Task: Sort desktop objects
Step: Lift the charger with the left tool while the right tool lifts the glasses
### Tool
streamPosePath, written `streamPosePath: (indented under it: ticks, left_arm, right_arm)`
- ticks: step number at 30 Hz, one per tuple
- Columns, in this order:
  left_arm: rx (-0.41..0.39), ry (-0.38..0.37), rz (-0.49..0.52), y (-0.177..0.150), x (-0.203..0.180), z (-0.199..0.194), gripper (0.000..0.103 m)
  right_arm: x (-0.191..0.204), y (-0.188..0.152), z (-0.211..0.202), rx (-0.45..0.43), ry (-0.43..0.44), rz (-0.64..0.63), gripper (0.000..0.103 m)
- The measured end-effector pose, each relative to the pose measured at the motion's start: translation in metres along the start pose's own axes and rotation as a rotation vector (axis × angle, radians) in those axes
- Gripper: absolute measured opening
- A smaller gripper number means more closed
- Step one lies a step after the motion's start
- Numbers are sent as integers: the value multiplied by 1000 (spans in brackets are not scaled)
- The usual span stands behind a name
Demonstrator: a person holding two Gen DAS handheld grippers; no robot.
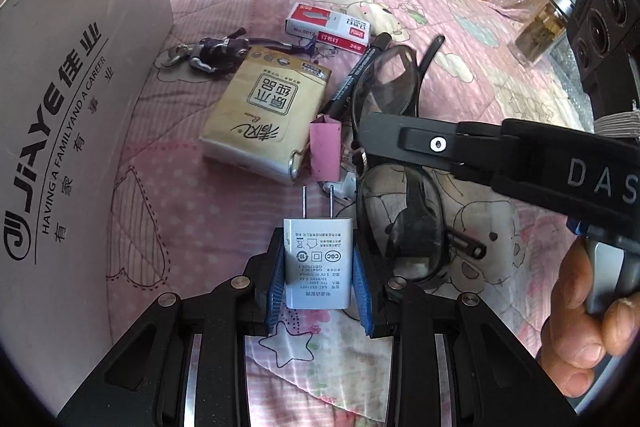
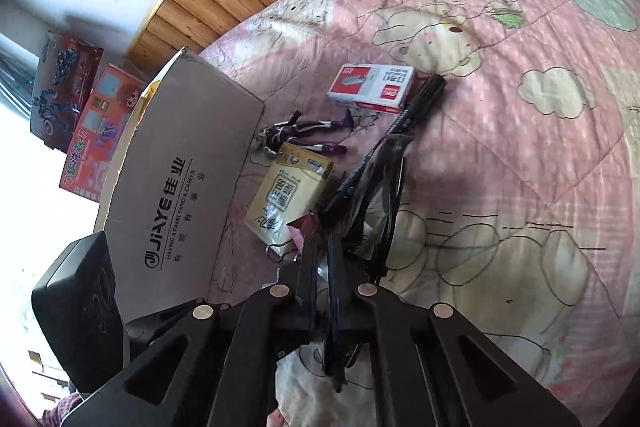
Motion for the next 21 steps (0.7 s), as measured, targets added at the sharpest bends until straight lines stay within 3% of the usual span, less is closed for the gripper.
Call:
streamPosePath:
  ticks: [2,6,15,16,18,19,20,21]
  left_arm:
    - [2,-2,6,0,0,0,31]
    - [0,-7,-14,1,6,-4,31]
    - [-35,-7,-60,8,20,-27,31]
    - [-36,-4,-61,8,21,-28,31]
    - [-32,-14,-63,7,20,-29,31]
    - [-29,-15,-57,6,19,-28,31]
    - [-28,-14,-50,5,18,-27,31]
    - [-25,-14,-45,4,16,-26,31]
  right_arm:
    - [8,-6,15,27,-19,-71,0]
    - [22,-10,16,10,-99,-193,1]
    - [36,-5,-29,-43,-118,-233,1]
    - [35,-3,-34,-63,-147,-246,4]
    - [27,-2,-40,-90,-205,-255,28]
    - [23,-3,-37,-81,-207,-238,57]
    - [21,-3,-34,-79,-191,-216,63]
    - [19,-5,-27,-66,-181,-212,63]
Point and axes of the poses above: each gripper's, at about its wrist camera, not at the fingertips, and z roughly the way its jaws point, x to its left, y to its top, the point moved 8 cm from there along z, roughly the way its jaws point, and after that the axes turned 13 degrees about -x, right-handed, at the moved point
